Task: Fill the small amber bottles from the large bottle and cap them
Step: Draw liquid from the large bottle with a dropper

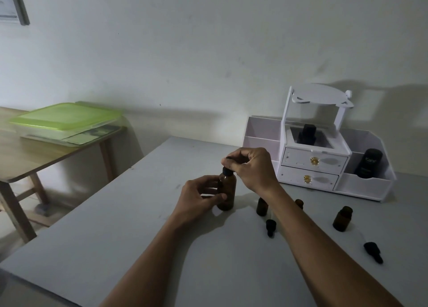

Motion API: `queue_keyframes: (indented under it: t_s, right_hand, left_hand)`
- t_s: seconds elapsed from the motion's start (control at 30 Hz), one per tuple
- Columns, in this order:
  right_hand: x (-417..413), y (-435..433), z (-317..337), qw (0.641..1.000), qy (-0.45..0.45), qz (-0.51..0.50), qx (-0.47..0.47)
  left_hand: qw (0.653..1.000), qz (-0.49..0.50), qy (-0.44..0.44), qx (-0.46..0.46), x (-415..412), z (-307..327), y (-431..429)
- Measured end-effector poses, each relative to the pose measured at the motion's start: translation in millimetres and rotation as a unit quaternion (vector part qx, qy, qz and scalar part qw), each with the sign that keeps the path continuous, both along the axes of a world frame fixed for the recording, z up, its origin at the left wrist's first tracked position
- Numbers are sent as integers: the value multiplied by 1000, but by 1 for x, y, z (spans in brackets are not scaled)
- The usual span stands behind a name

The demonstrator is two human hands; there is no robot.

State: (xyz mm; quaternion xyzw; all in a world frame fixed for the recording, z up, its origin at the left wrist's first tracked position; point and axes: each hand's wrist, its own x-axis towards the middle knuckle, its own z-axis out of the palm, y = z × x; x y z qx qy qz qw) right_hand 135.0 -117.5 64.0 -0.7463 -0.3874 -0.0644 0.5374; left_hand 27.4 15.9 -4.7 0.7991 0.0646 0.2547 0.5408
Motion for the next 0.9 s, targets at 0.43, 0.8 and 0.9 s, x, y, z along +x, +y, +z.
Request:
queue_keyframes:
  t_s: [0.43,0.8,0.9]
  right_hand:
    - [-14,-9,61,995,-6,20,97]
    - [-2,-70,96,977,19,-14,212]
    - [6,-80,82,979,47,-10,198]
  left_hand:
    - [1000,3,-7,-24,0,-2,-1]
    - [960,205,-164,96,-20,16,-32]
    - [966,149,-182,105,-24,28,-60]
